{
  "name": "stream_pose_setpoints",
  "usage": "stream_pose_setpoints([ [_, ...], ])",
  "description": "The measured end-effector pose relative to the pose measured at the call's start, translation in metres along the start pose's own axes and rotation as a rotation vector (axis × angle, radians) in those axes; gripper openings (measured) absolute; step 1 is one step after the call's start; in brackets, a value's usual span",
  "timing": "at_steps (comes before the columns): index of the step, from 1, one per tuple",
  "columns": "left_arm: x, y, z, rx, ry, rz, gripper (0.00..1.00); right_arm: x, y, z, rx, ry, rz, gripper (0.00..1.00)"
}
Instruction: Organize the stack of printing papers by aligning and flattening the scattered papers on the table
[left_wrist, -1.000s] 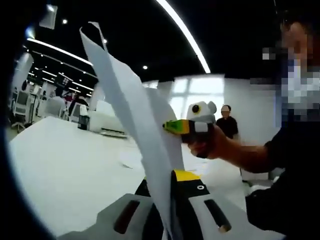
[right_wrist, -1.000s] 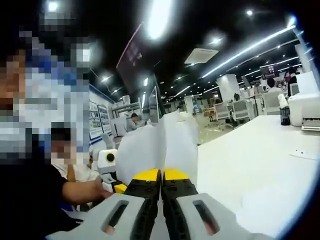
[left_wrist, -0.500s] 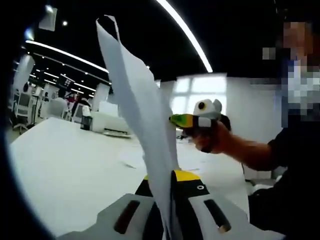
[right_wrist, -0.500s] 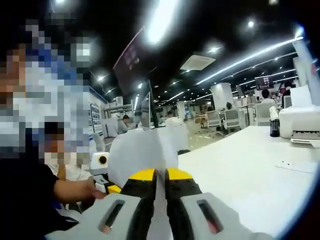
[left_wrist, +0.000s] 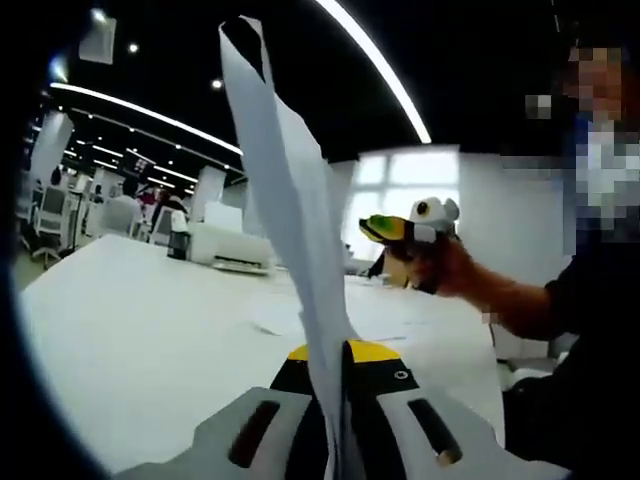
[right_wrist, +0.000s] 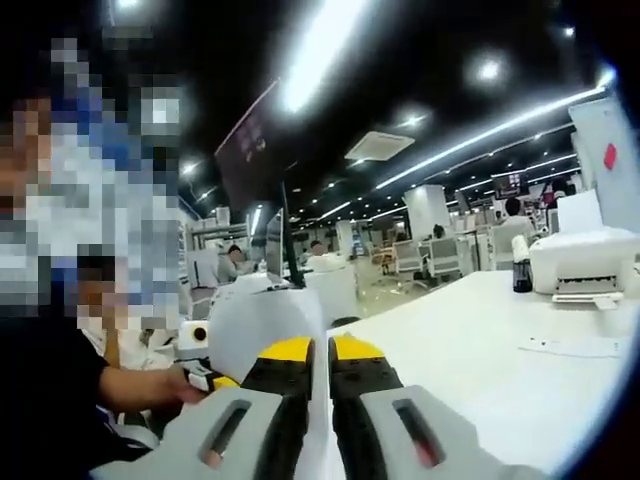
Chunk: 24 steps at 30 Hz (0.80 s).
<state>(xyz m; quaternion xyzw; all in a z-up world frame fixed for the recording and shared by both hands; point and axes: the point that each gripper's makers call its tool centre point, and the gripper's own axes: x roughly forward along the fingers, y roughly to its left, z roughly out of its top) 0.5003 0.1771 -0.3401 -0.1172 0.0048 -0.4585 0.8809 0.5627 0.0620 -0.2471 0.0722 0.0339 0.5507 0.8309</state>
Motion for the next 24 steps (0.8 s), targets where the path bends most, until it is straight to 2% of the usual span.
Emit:
stream_pose_setpoints([
  [8,-0.003,0.009,0.002,-0.005,-0.014,0.021,0.06,-0.017,0.000,0.002,-0.002,-0.002,-0.004,0.02],
  [24,0.000,0.005,-0.002,0.002,0.000,0.040,0.06,-0.061,-0.001,-0.003,-0.053,0.029,-0.043,0.03],
])
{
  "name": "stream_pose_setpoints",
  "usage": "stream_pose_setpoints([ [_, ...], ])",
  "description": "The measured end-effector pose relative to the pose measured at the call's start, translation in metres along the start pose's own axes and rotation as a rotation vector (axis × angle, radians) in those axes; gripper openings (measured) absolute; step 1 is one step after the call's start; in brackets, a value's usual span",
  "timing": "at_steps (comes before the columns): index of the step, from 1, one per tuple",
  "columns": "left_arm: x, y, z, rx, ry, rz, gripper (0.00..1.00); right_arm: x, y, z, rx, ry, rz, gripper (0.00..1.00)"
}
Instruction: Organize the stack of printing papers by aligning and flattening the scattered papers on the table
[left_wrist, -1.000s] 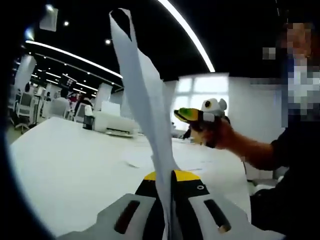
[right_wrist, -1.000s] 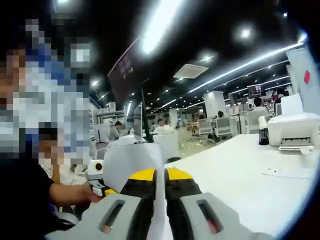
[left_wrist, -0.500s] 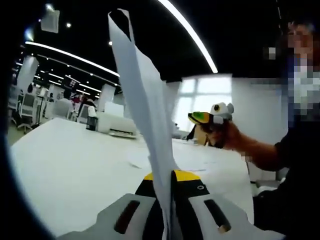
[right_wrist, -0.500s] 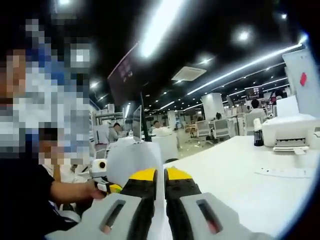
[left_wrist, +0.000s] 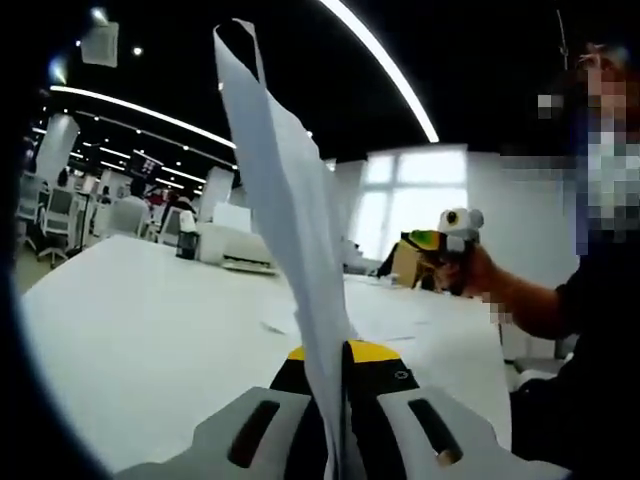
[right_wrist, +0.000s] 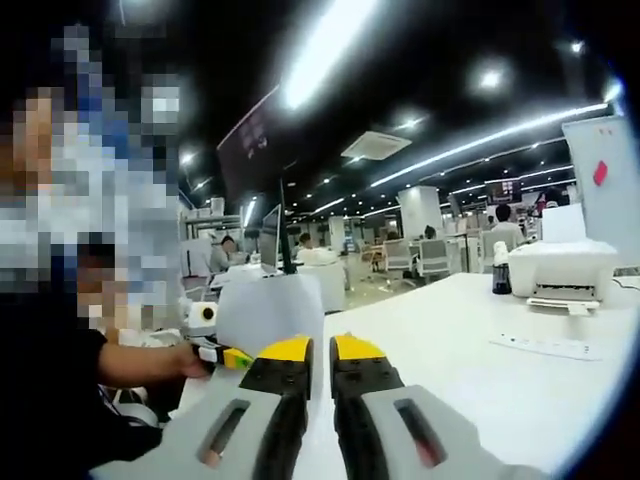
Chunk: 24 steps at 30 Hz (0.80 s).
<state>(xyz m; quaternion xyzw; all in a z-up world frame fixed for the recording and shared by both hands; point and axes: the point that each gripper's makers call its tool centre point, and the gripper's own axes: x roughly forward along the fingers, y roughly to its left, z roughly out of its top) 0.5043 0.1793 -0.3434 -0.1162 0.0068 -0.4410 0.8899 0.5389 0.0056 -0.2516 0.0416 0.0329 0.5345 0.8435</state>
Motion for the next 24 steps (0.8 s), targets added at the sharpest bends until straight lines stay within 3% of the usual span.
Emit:
stream_pose_setpoints([
  [24,0.001,-0.007,0.003,-0.026,-0.015,-0.015,0.06,-0.045,-0.002,-0.020,-0.061,0.095,-0.082,0.14],
])
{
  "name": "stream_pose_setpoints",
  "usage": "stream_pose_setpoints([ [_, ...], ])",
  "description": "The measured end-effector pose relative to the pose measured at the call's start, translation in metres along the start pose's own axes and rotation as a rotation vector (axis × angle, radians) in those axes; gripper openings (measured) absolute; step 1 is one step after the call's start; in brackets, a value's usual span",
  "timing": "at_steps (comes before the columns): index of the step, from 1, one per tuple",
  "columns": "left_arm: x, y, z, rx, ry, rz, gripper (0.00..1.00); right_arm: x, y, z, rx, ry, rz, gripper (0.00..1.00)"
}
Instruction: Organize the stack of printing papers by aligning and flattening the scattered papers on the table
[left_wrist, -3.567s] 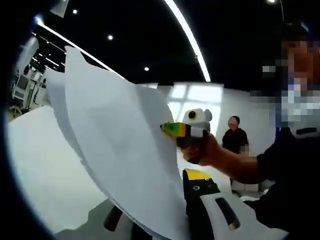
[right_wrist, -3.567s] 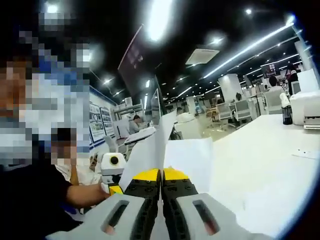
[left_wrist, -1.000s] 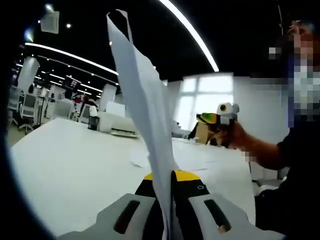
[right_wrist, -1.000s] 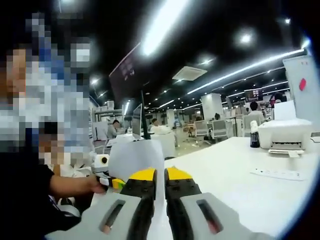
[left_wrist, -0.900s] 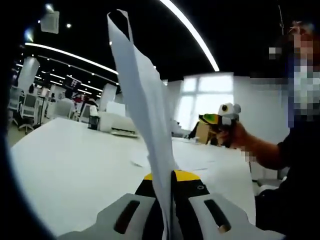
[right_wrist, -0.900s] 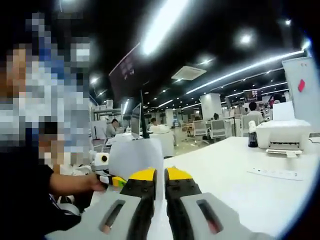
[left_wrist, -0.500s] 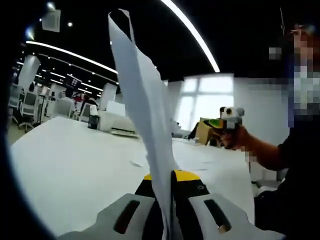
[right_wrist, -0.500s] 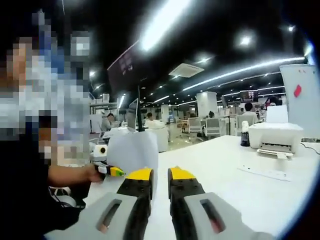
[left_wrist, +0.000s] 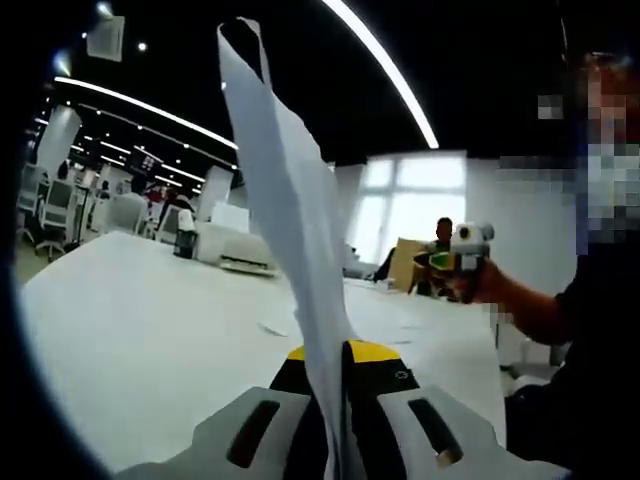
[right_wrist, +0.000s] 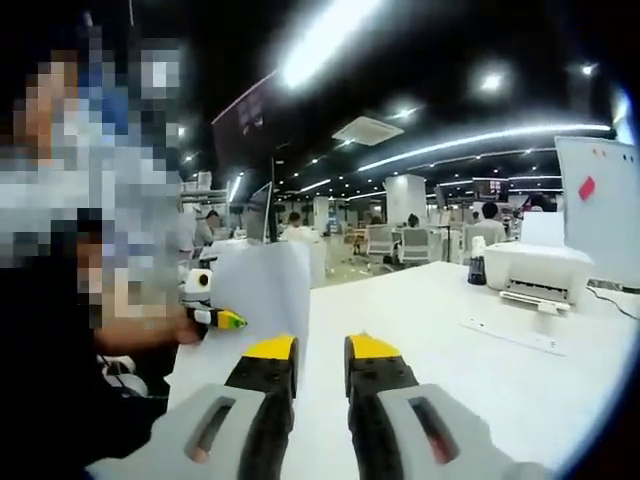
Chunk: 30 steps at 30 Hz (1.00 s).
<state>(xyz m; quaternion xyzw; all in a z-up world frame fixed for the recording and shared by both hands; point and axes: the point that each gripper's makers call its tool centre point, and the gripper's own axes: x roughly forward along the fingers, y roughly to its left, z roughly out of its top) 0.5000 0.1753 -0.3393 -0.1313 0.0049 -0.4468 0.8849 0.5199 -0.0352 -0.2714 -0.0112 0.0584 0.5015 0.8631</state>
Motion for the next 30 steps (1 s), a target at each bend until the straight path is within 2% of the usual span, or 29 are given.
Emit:
stream_pose_setpoints([
  [7,0.000,-0.002,0.001,-0.003,-0.001,-0.002,0.06,-0.018,-0.008,-0.015,0.012,0.020,-0.039,0.16],
  [13,-0.001,0.000,0.001,-0.004,-0.001,-0.003,0.06,-0.031,-0.015,-0.023,0.037,0.013,-0.075,0.17],
  [23,0.000,-0.004,0.002,-0.005,-0.006,-0.009,0.06,-0.056,-0.030,-0.023,0.040,-0.005,-0.185,0.22],
  [30,-0.002,-0.001,0.003,-0.010,-0.012,-0.015,0.06,-0.080,-0.037,-0.041,0.063,0.031,-0.271,0.27],
])
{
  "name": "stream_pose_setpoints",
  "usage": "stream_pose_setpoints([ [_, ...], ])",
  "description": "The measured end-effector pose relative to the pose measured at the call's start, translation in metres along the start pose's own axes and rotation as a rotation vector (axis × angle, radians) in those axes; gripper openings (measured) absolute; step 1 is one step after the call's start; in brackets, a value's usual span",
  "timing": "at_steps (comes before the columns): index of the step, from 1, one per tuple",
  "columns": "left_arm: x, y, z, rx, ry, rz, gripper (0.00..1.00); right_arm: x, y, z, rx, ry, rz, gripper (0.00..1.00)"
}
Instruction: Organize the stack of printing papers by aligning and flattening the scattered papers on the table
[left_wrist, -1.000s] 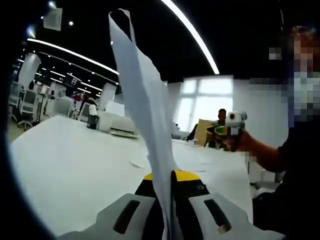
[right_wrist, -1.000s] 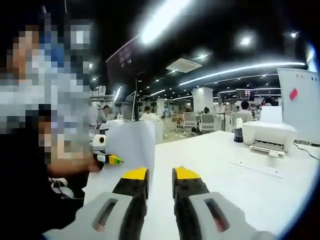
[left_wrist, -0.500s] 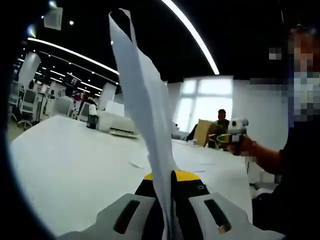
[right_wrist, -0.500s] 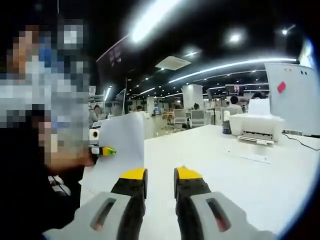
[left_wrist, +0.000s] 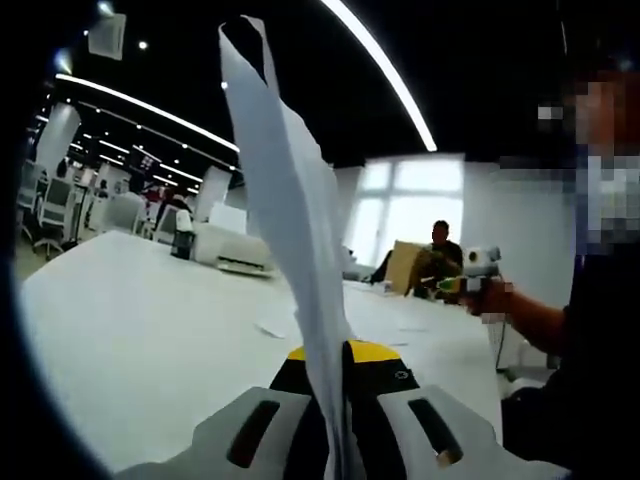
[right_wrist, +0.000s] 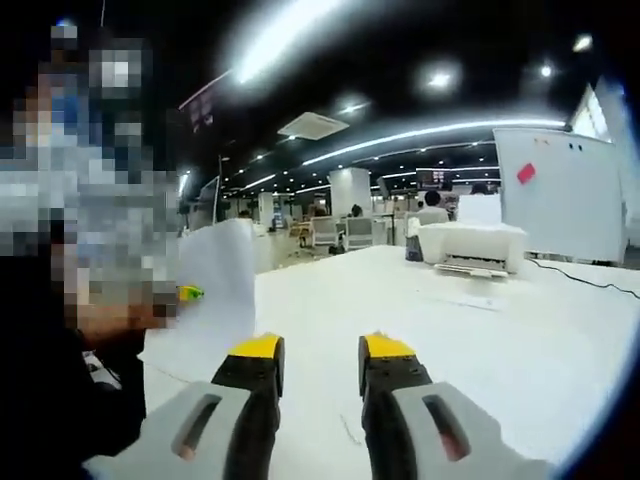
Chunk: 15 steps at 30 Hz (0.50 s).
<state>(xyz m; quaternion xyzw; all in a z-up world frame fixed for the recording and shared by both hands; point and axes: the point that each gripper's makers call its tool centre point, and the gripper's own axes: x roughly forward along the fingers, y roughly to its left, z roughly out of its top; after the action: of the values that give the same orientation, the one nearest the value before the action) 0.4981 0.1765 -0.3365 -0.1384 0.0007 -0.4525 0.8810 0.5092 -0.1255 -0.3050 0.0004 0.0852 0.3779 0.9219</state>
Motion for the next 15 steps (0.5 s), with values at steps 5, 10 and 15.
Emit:
stream_pose_setpoints([
  [5,-0.001,0.003,0.000,-0.004,-0.005,0.000,0.06,-0.017,-0.007,-0.008,0.008,0.013,-0.053,0.32],
  [10,-0.002,0.005,0.000,-0.002,-0.003,-0.004,0.06,-0.033,-0.019,-0.013,0.012,0.024,-0.115,0.35],
  [15,-0.003,0.006,0.000,-0.002,-0.005,-0.005,0.06,-0.037,-0.038,-0.015,0.022,0.038,-0.178,0.42],
])
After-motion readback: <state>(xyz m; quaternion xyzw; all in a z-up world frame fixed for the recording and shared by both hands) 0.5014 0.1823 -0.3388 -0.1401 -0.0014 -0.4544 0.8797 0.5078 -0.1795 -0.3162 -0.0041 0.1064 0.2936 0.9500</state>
